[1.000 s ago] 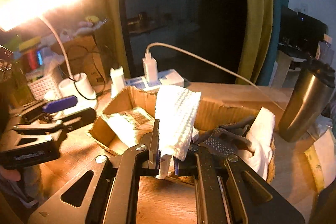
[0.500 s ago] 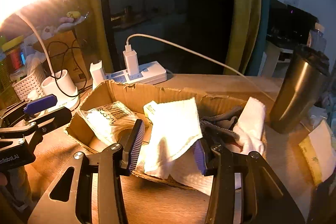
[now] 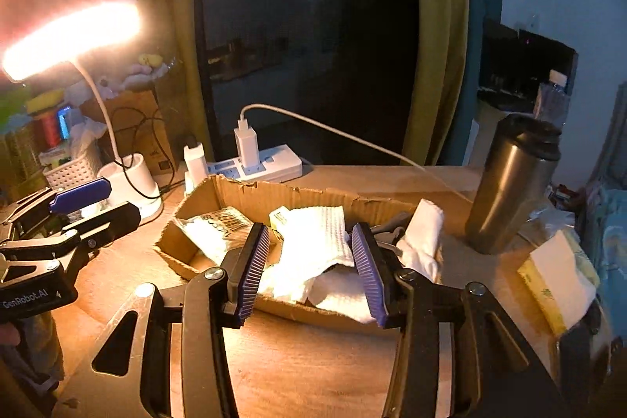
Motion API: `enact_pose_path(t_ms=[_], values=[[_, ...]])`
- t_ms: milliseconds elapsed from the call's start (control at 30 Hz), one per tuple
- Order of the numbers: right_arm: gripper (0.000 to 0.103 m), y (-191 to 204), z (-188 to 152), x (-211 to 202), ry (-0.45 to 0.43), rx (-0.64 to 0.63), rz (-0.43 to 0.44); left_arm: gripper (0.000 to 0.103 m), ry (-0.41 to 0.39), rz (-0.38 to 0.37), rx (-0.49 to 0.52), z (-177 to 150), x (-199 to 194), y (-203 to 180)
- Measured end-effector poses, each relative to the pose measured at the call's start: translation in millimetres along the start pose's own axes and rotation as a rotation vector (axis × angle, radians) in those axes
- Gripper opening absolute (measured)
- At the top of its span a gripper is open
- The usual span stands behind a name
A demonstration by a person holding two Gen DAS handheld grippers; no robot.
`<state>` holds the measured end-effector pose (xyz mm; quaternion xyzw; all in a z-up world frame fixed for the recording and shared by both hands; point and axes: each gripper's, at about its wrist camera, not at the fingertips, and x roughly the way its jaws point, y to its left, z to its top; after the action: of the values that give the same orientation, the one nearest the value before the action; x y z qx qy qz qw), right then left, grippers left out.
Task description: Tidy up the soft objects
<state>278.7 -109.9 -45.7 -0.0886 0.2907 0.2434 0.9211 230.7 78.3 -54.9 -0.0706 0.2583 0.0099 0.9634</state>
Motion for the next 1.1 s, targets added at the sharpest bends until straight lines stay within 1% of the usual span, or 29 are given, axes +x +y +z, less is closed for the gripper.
enact_pose_path(t_ms=[133,267,533,600,633,667,867,900,933,967,1100], values=[[0.048,2.2,-1.6,-21.1,-0.025,-0.004,-0.003,0.068,-0.024,-0.001,0.006,0.1,-15.9,-7.0],[0.053,2.6,-3.8,-42.0,-0.054,-0.004,-0.006,0.069,-0.050,-0.001,0.011,0.1,-32.0,-15.0],[0.055,3.2,-7.7,-80.9,-0.103,0.000,-0.017,0.070,-0.088,-0.007,0.029,-0.3,-62.5,-30.1],[0.058,3.5,-8.8,-91.3,-0.117,0.001,-0.020,0.075,-0.096,-0.009,0.034,-0.9,-70.1,-34.1],[0.059,3.9,-9.5,-97.2,-0.125,0.001,-0.021,0.081,-0.098,-0.010,0.037,-1.1,-72.4,-35.6],[0.059,3.4,-10.6,-101.0,-0.129,0.000,-0.022,0.084,-0.103,-0.012,0.040,-1.8,-76.8,-38.1],[0.061,6.9,-15.0,-128.6,-0.162,-0.003,-0.033,0.086,-0.129,-0.023,0.039,-5.7,-97.6,-46.3],[0.061,7.7,-15.8,-133.9,-0.168,-0.003,-0.035,0.089,-0.132,-0.023,0.038,-6.1,-100.9,-47.4],[0.063,8.3,-16.6,-137.5,-0.172,-0.003,-0.036,0.093,-0.136,-0.023,0.038,-6.5,-104.4,-48.3],[0.067,9.6,-17.9,-143.5,-0.180,-0.004,-0.038,0.093,-0.139,-0.020,0.039,-6.9,-107.6,-49.0],[0.071,14.8,-21.9,-163.4,-0.206,-0.007,-0.044,0.094,-0.162,-0.020,0.047,-8.9,-124.9,-55.3]])
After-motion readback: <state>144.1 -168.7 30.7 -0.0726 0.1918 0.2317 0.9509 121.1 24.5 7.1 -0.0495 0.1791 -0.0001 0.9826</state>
